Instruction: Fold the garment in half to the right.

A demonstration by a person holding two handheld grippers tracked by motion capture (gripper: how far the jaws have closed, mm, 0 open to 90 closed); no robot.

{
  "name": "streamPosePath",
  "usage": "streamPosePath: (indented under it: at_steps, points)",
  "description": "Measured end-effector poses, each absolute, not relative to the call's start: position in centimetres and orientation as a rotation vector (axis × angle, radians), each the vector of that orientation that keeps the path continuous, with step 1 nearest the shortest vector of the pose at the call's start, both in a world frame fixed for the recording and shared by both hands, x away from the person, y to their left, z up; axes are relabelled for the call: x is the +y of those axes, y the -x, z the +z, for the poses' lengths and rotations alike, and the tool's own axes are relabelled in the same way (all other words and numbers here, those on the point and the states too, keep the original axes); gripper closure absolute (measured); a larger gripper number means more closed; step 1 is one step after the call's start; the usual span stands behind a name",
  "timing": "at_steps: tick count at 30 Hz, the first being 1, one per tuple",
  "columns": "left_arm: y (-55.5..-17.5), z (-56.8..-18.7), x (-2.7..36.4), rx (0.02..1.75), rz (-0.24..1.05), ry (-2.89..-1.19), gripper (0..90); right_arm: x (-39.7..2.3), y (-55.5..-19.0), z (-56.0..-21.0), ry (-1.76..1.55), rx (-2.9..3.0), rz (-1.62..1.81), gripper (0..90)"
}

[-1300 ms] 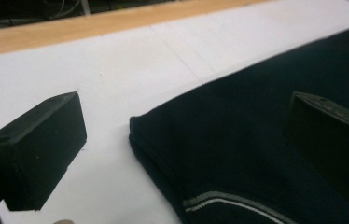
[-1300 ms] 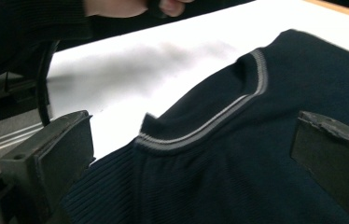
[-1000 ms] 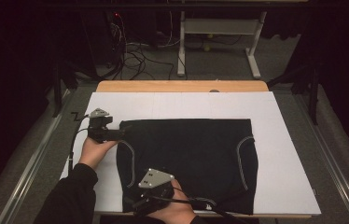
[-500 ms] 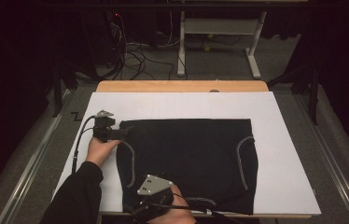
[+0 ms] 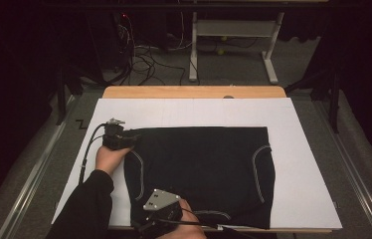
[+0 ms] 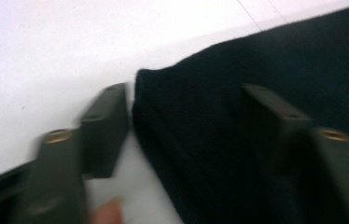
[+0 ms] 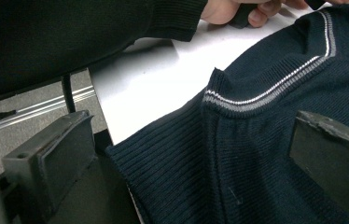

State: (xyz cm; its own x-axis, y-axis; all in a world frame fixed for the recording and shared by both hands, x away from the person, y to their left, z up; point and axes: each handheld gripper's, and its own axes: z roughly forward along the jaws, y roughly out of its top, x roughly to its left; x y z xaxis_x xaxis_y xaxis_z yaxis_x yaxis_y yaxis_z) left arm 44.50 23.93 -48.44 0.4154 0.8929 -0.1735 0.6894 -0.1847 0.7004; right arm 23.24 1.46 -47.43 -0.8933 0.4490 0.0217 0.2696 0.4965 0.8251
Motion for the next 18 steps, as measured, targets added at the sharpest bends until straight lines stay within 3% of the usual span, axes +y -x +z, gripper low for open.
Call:
streamPosePath:
  at_steps: [7,12,18]
  points:
    - [-44.1,-48.7,24.4,1.308,0.289,-1.909,71.2,1.6,-23.1,-47.5,-0.611,2.549,1.336,3.2]
    - [-43.3,-48.6,24.3,1.276,0.353,-1.892,75.0,2.1,-23.2,-47.4,-0.609,2.563,1.315,7.9]
    - [-43.0,-48.6,24.7,1.266,0.338,-1.844,74.8,3.5,-23.9,-47.5,-0.635,2.595,1.228,15.3]
